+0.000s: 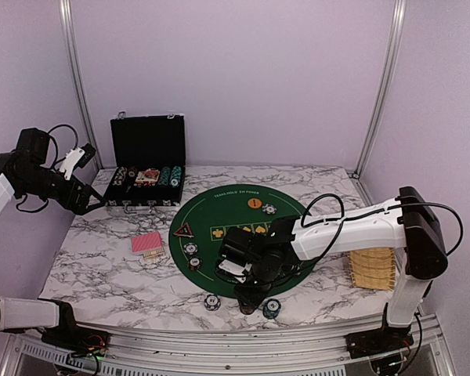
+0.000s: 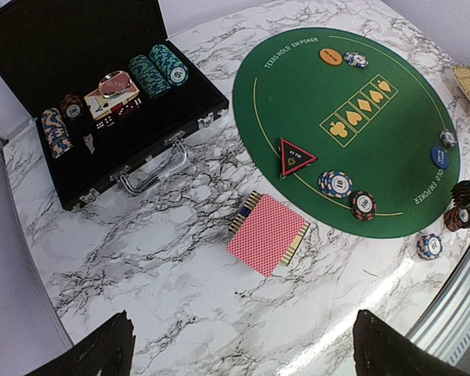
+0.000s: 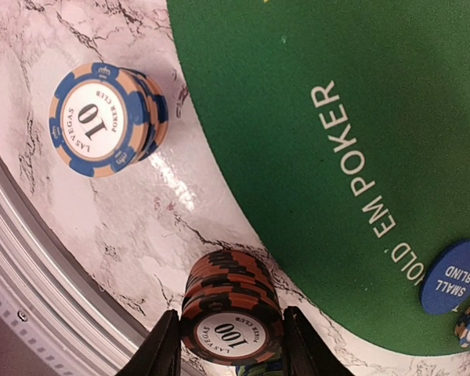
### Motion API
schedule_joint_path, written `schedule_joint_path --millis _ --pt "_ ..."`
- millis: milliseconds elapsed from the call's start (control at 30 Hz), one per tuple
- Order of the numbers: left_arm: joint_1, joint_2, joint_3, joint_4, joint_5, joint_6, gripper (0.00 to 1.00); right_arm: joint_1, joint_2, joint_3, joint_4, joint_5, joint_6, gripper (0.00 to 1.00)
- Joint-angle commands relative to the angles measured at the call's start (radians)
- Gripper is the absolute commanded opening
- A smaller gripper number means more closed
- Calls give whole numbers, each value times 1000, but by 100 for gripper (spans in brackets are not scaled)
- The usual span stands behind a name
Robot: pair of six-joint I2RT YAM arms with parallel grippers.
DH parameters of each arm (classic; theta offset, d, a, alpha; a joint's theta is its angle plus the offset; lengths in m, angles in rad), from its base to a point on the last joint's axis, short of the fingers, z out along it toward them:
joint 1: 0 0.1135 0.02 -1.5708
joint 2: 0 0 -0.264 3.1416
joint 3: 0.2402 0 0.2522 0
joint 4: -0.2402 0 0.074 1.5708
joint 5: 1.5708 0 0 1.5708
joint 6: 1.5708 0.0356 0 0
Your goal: Distribute texas hold em gaming equipment
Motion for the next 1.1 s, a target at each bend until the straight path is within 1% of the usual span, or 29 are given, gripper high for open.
schedule_joint_path --millis 0,167,233,333,433,567,700,867,1067 --pt "-3 -13 23 -29 3 14 99 5 15 -13 -3 3 -9 35" --pt "-3 -11 27 -29 3 14 99 5 21 -11 -9 16 -13 34" --pt "-3 -9 29 -29 4 12 99 5 22 -4 -12 21 -14 30" --pt "-3 -10 29 -29 6 12 99 5 22 13 -28 35 -18 19" --pt "-3 -8 30 -29 5 11 99 7 17 40 -52 51 -21 12" --pt "-3 -10 30 -29 6 13 99 7 5 92 -90 87 -20 5" --pt "-3 -11 32 -29 6 14 99 6 -3 151 -127 95 -20 2" --pt "-3 -12 34 -29 6 15 99 -2 -1 224 -164 121 -27 2" --pt "-3 -11 31 -30 11 13 99 -95 50 361 -187 176 -64 2"
